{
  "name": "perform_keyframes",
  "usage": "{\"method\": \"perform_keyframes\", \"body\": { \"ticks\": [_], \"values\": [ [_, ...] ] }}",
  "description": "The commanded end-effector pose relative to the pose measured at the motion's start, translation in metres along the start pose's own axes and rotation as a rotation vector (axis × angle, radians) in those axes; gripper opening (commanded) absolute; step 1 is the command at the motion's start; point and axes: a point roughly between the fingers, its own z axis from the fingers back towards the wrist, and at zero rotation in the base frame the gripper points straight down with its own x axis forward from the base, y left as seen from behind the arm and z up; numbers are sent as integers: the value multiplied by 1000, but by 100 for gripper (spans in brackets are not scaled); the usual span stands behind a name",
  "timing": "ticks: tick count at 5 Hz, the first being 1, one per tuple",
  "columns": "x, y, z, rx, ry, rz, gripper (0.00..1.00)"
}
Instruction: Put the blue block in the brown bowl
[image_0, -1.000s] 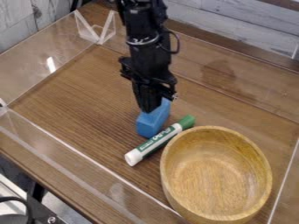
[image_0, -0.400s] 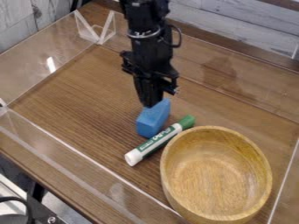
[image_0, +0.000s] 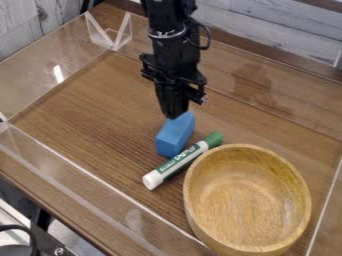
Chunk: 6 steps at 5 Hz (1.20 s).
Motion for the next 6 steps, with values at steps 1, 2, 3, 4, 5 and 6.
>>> {"method": "perform_keyframes", "body": {
  "ticks": [1,2,3,4,5,6],
  "values": [
    [10,-1,19,28,-70,-23,0],
    [11,-1,18,28,-72,-26,0],
    [12,-1,17,28,-74,-30,0],
    [12,-1,18,28,-76,-27,100],
    [13,0,19,28,-80,-24,100],
    [14,0,20,28,-82,-28,0]
  ]
}}
